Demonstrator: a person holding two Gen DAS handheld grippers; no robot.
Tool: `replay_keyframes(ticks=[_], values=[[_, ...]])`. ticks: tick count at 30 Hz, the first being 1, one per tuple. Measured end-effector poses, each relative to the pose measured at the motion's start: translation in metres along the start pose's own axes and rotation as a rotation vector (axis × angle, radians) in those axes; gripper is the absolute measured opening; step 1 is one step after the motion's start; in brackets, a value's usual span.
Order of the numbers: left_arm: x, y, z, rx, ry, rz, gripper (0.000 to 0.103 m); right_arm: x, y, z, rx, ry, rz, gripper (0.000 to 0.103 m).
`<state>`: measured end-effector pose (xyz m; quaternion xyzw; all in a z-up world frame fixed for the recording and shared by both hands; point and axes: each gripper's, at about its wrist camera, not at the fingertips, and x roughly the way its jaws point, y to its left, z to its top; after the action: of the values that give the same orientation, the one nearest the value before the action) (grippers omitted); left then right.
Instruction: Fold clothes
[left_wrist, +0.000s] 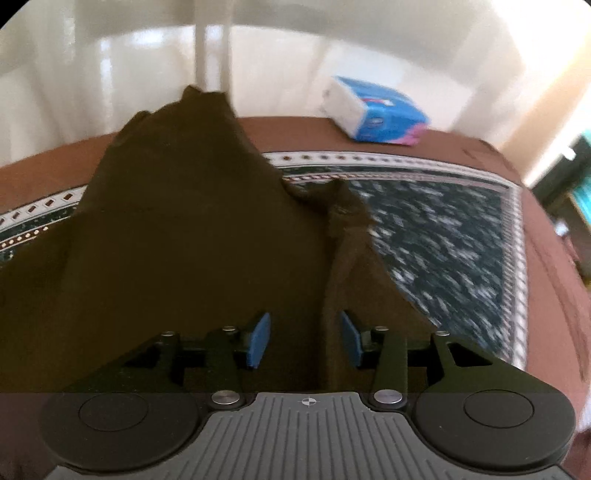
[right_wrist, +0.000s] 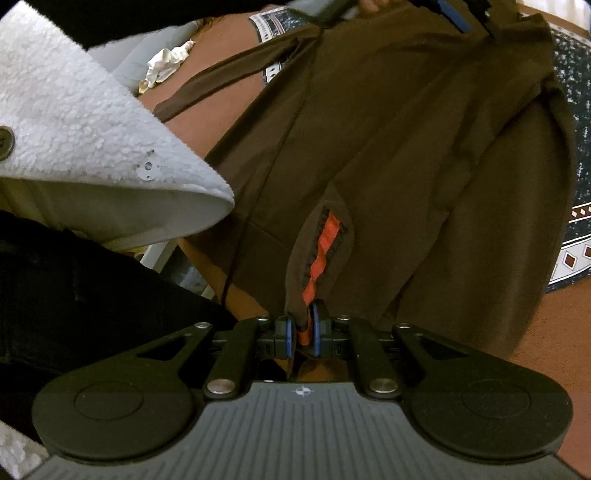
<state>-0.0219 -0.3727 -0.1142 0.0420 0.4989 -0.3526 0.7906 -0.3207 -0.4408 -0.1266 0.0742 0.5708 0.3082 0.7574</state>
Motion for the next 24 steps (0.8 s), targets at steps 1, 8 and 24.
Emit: replay_keyframes(ticks=[1,8,24], values=[[-0.005,-0.004,-0.007,0.024,0.009,-0.025,0.058,-0.001,-0.001,0.0,0.002,-0.001,0.005,0.013],[-0.009,-0.03,-0.059,0.133,0.094,-0.132,0.058,0.008,-0.002,0.004,-0.023,0.047,0.012,0.014],[-0.032,0.013,-0.064,-0.044,0.013,-0.114,0.061,-0.055,-0.019,0.009,0.107,-0.003,-0.005,0.069]])
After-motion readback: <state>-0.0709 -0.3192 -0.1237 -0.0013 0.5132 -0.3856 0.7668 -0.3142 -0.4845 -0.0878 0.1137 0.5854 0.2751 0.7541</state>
